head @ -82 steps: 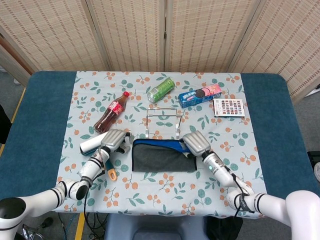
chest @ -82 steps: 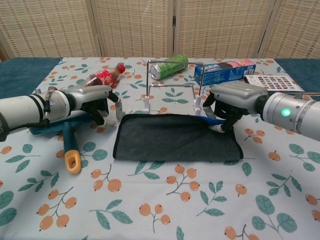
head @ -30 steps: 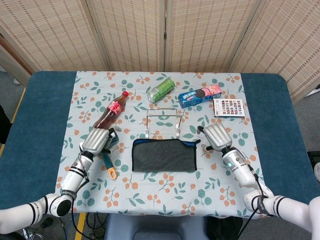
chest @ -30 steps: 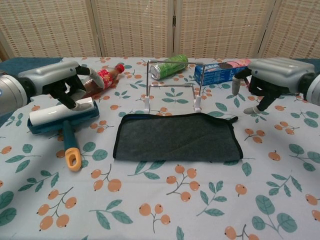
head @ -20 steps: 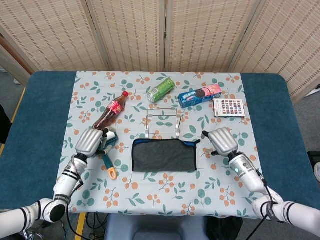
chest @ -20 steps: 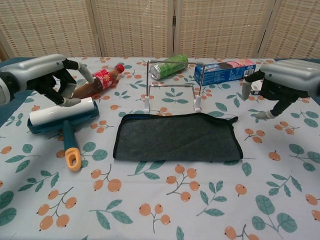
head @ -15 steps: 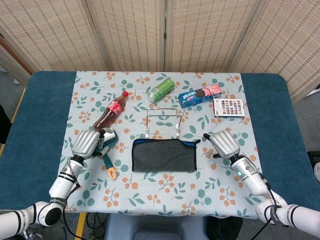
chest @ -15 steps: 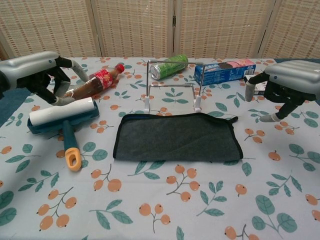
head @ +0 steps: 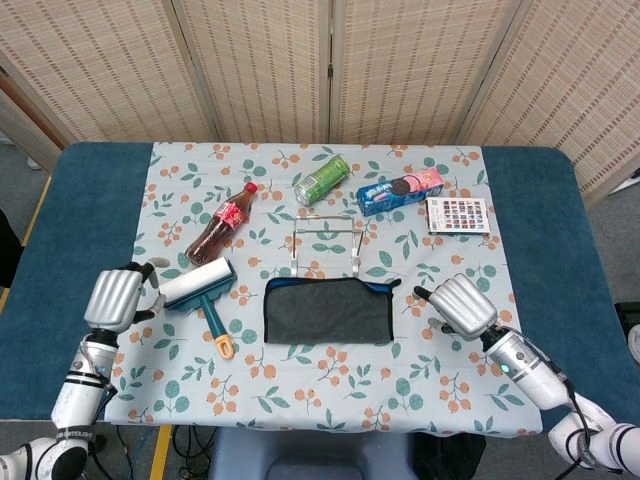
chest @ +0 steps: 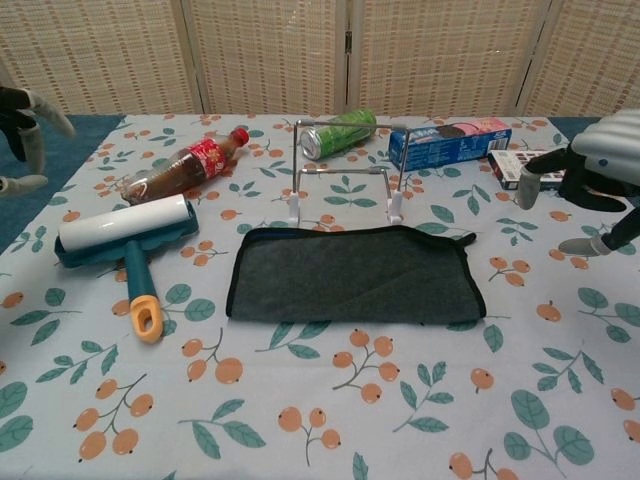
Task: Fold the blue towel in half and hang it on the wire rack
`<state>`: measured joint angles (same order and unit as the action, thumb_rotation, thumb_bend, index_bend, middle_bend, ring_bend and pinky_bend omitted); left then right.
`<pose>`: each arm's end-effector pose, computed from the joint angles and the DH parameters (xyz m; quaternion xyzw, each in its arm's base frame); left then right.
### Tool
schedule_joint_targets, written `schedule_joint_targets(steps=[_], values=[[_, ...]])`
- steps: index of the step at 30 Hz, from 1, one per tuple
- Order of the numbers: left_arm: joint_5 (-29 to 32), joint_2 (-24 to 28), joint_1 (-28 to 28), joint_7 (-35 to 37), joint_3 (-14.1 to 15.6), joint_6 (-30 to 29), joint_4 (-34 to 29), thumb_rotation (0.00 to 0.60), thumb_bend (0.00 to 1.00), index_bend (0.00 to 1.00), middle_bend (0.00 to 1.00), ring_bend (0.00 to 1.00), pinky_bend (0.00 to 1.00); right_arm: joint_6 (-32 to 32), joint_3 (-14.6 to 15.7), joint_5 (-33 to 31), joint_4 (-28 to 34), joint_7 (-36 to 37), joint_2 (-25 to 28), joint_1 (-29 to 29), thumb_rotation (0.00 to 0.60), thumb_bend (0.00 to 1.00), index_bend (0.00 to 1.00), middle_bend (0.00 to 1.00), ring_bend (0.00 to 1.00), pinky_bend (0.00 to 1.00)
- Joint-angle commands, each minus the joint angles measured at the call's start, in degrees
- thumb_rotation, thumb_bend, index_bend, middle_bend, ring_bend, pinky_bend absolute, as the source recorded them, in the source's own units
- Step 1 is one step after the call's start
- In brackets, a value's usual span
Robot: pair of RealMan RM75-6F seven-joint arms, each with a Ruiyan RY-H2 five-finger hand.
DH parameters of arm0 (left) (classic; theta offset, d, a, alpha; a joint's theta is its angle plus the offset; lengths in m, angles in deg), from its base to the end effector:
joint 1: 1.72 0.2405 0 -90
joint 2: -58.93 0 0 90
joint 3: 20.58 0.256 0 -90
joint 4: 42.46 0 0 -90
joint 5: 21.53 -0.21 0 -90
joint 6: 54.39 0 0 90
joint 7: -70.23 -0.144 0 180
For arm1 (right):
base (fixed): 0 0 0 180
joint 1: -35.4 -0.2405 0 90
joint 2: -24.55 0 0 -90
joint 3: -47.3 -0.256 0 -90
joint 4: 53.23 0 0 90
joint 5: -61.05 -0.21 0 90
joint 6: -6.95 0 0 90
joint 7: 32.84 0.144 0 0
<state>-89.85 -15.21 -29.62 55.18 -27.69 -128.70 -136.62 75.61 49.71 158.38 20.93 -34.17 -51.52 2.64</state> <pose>-0.2278 0.3006 0.0943 -0.6356 -0.3715 -0.4004 0.5456 -0.2410 -0.3003 0.0607 0.8134 -0.2108 0.3615 0.4040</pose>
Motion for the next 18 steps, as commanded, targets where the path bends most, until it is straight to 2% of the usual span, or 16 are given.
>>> schedule_joint_targets(steps=[1,7,18], values=[[-0.2,1.8,2.3,-0.4,0.8,-1.9,-1.4,0.600,0.31,0.29,0.53,0.42,0.55,0.1,1.3,3.7,-4.3,2.7,-1.0,-2.1,0.600,0.18,0.40,0.86,0.82,0.96],[-0.5,4.1,5.1,-0.7,1.4,-4.2,-4.2,0.600,0.31,0.28,0.52,0.42,0.54,-2.5,2.3,6.6,-11.4,5.5,-5.3,-5.2,0.600,0.12,0.40,0.87,0.83,0.96],[-1.4,5.4,7.9,-0.5,1.2,-6.1,-6.4,0.600,0.31,0.27,0.51,0.41,0.54,-5.5,2.6,8.0,-24.7,9.2,-14.5,-9.7,0.600,0.11,0.41,0.88,0.84,0.97]])
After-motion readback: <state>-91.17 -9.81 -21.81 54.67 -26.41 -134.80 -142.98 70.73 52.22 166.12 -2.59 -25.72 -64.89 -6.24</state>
